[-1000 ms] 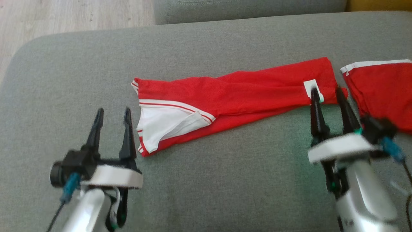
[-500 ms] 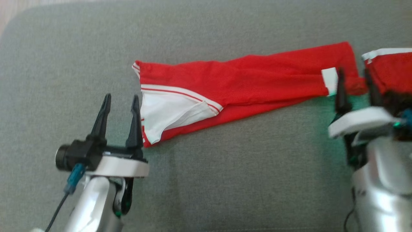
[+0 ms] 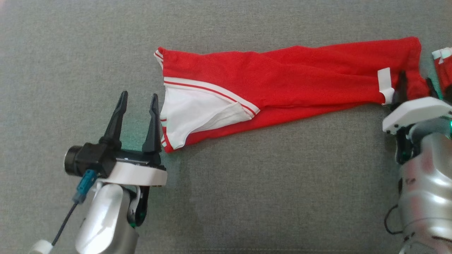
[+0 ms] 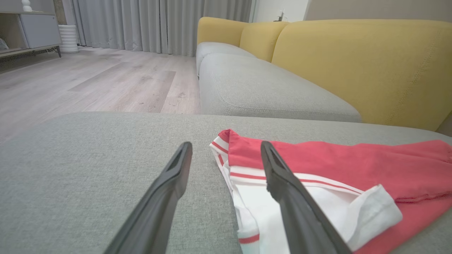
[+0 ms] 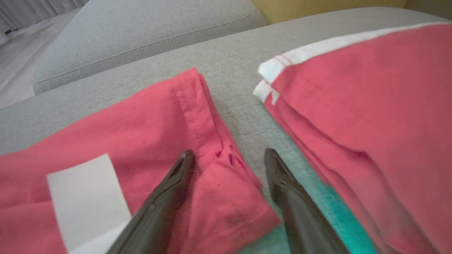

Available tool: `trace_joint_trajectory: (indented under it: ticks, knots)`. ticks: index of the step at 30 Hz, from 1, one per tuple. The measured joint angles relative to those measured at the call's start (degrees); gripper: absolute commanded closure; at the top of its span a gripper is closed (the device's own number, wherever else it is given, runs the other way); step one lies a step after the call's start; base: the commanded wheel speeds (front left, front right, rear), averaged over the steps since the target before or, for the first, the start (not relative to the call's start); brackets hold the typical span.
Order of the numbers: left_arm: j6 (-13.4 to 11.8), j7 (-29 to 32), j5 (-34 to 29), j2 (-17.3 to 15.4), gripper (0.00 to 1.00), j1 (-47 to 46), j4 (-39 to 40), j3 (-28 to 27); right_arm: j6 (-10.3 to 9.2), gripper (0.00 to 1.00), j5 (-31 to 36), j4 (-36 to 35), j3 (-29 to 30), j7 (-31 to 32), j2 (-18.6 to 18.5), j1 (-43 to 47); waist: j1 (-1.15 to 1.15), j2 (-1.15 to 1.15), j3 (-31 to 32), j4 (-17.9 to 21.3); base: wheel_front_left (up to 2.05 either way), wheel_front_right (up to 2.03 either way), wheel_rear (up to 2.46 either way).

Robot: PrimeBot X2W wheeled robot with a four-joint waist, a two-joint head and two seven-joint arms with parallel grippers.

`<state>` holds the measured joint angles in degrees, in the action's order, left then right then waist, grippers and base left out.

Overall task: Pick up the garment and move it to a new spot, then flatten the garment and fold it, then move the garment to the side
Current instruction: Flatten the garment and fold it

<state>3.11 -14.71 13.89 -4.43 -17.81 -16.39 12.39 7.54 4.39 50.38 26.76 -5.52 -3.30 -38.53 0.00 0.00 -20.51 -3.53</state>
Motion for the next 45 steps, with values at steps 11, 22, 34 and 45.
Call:
trace_joint_trajectory:
  ticks: [11, 22, 34, 45]
  knots:
    - [1.0, 0.0, -1.9, 1.2, 0.00, -0.9, -0.5, -2.7, 0.00, 1.00, 3.0, 5.4, -2.1, -4.9, 0.1, -1.9, 0.00, 0.00, 2.2, 2.5, 0.00, 0.00, 0.00]
    - [1.9, 0.0, -1.9, 1.5, 0.00, 1.7, -1.2, -3.5, 0.00, 1.00, 3.7, -2.3, 0.4, -3.4, -7.1, -1.4, -0.01, 0.00, 8.2, 4.2, 0.00, 0.00, 0.00]
    - [2.0, 0.0, -1.8, 1.6, 0.00, 4.3, -1.5, -4.0, 0.00, 1.00, -3.7, -14.0, -14.3, 1.6, -0.8, 2.8, -0.01, 0.00, 13.5, 2.5, 0.00, 0.00, 0.00]
    - [2.0, 0.0, -1.6, 1.7, 0.00, 4.1, -1.5, -3.0, 0.00, 1.00, -18.2, -19.5, -36.9, 4.8, -0.5, 4.6, -0.01, 0.00, 13.0, -3.1, 0.00, 0.00, 0.00]
